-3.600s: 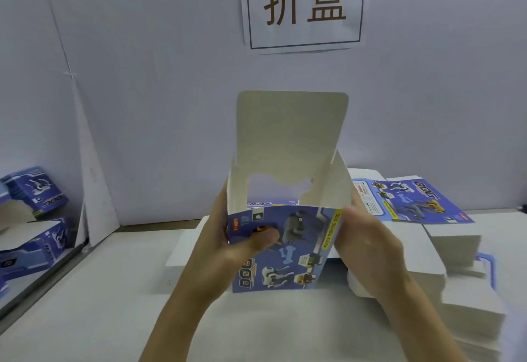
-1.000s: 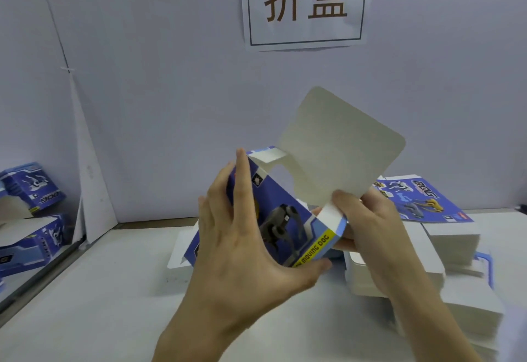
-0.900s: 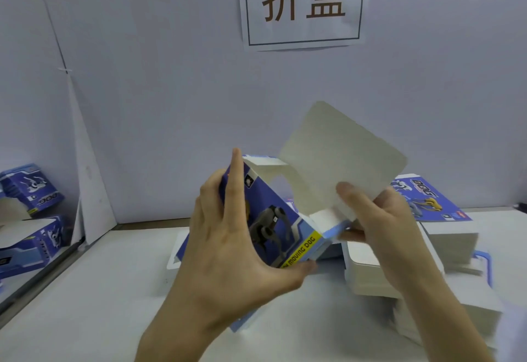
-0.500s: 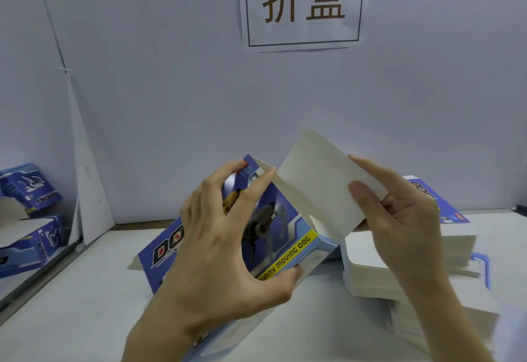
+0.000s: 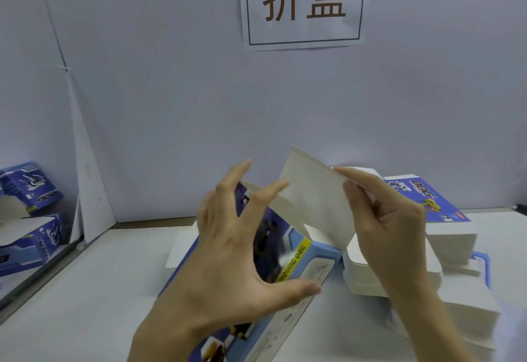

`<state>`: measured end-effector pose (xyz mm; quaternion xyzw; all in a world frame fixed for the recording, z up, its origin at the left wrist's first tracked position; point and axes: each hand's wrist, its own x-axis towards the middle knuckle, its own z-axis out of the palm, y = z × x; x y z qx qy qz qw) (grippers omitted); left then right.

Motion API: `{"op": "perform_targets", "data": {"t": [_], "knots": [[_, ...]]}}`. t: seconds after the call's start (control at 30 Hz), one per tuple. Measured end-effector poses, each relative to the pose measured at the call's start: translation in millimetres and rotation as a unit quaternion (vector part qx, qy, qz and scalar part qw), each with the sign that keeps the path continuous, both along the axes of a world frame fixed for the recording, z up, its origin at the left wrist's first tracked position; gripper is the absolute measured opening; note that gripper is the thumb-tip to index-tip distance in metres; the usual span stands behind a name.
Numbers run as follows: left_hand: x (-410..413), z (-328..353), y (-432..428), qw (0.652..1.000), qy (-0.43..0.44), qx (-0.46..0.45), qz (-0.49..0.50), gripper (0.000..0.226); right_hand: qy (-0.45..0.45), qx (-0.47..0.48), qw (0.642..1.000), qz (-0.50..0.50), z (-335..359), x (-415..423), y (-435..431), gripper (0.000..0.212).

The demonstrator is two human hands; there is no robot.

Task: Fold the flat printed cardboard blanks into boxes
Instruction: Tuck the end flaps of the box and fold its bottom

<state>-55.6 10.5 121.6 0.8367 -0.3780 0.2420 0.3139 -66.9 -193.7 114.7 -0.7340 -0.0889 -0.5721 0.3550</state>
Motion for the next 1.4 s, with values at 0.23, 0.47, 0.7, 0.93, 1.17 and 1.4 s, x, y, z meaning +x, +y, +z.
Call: {"op": "perform_targets", "data": {"t": [0.23,0.47,0.7,0.93,1.17,1.4], "knots": [[8,-1,9,0.994,0.103,0.031,0.003,0.102,0.072,0.097,0.985,0.124,3,-6,-2,0.027],[3,1,1,0.996,-0.077,0.040,0.009,0.087,0.188,0.293,0.856,0.382,14,-11,2,0.016],[3,5,2,0.987,-0.158,0.034,0.016,0.075,0.309,0.384,0.691,0.529,15,-13,-1,0.020],[4,2,0,0.988,-0.152,0.029,0.002,0.074,0.354,0.177,0.808,0.437,14,-12,5,0.044],[5,2,-1,0.989,-0.150,0.005,0.009,0.076,0.289,0.137,0.858,0.402,17,-15,13,0.037],[5,0,-2,0.988,-0.149,-0.025,0.024,0.077,0.284,0.164,0.845,0.422,19,-18,17,0.043]]}}
